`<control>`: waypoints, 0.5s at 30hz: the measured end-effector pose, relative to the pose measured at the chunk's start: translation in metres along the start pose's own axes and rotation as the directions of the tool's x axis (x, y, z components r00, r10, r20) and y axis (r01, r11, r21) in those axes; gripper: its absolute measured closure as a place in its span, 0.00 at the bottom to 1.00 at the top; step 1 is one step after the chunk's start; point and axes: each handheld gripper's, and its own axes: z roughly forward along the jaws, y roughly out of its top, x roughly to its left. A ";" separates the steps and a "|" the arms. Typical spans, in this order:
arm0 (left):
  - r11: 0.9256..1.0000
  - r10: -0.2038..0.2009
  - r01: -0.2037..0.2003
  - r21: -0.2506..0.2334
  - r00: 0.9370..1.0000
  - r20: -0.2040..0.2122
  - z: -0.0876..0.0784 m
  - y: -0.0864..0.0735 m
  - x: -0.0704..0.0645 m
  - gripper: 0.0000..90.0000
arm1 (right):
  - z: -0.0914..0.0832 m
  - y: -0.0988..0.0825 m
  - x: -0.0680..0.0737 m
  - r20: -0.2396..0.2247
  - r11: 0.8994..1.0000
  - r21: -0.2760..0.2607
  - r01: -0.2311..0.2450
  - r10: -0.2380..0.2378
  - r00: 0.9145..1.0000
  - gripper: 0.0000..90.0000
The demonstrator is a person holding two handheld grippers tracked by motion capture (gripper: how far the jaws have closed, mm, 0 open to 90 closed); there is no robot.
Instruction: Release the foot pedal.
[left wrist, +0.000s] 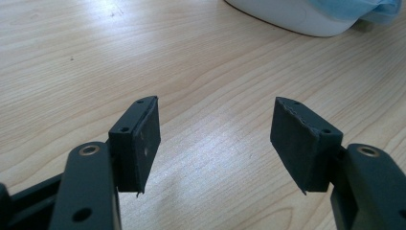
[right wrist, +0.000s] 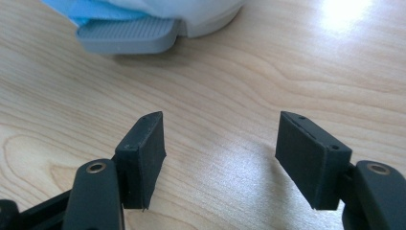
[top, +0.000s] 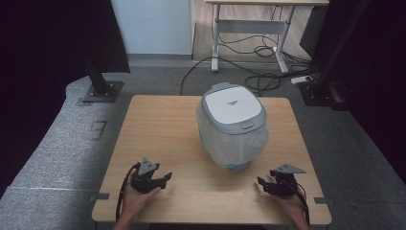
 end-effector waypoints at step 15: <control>1.000 -0.001 0.001 -0.005 1.000 -0.003 -0.002 0.001 0.000 0.39 | -0.007 0.000 -0.006 -0.005 0.999 -0.034 -0.017 0.017 1.000 0.36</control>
